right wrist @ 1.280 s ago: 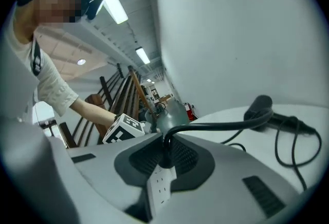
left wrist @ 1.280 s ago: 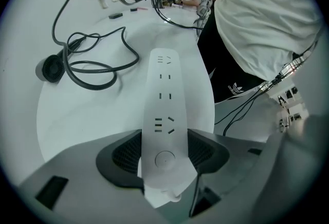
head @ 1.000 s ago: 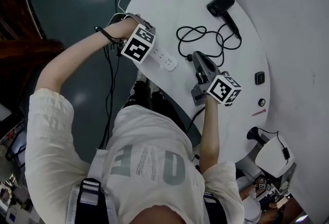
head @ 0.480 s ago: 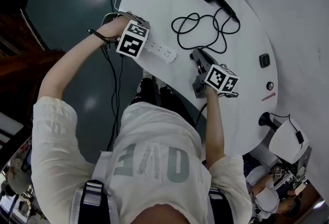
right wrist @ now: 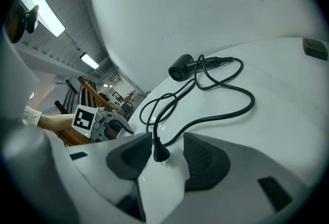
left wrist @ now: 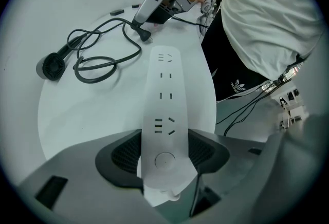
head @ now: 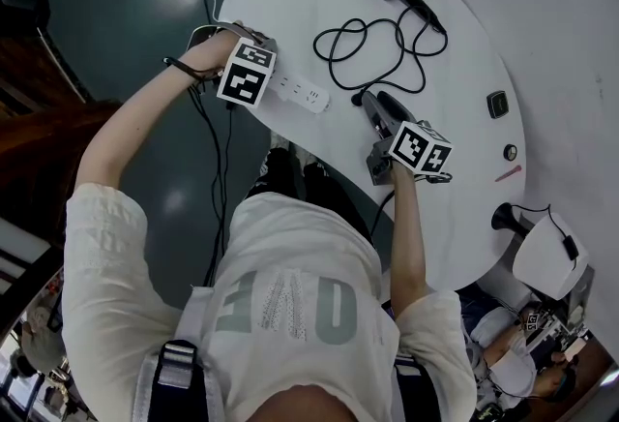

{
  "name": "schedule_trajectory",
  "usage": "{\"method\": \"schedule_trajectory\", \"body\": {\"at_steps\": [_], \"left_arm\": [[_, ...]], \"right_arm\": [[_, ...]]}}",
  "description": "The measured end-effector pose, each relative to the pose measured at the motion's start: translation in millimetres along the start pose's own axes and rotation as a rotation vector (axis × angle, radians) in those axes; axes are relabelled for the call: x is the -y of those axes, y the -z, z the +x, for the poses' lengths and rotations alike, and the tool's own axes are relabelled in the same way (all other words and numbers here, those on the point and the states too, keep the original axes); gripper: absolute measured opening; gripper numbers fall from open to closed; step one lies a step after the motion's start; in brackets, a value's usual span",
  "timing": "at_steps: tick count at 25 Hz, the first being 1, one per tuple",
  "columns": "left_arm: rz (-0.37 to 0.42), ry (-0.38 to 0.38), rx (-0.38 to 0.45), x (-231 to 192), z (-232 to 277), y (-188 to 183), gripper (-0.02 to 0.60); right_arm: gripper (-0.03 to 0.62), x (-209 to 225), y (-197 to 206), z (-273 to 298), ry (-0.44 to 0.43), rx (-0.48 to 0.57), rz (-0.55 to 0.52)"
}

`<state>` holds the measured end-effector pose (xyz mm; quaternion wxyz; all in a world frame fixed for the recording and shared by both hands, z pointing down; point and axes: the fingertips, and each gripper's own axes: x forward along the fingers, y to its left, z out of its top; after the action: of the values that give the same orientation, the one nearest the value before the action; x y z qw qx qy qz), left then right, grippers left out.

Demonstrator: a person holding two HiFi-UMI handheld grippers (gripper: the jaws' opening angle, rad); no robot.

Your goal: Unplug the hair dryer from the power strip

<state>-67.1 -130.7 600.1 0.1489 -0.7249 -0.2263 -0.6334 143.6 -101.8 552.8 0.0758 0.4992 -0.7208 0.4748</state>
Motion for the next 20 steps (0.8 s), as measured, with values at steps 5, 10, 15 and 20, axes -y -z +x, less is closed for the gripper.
{"method": "schedule_trajectory", "body": {"at_steps": [5, 10, 15, 20], "left_arm": [[0.003, 0.0, -0.038, -1.9, -0.2, 0.8, 0.259], [-0.062, -0.023, -0.069, 0.4, -1.3, 1.6, 0.259], [-0.117, -0.036, -0.047, -0.5, -11.3, -0.1, 0.259], [-0.209, -0.105, 0.056, -21.2, -41.5, -17.0, 0.275]], "right_arm": [[0.179, -10.4, -12.4, -6.6, 0.003, 0.034, -0.069], [0.179, -28.8, -40.7, -20.1, 0.005, 0.087, -0.159], [0.179, -57.0, -73.0, -27.4, 0.003, 0.144, -0.265], [0.179, -95.4, -109.0, -34.4, -0.045, 0.215, -0.345]]}}
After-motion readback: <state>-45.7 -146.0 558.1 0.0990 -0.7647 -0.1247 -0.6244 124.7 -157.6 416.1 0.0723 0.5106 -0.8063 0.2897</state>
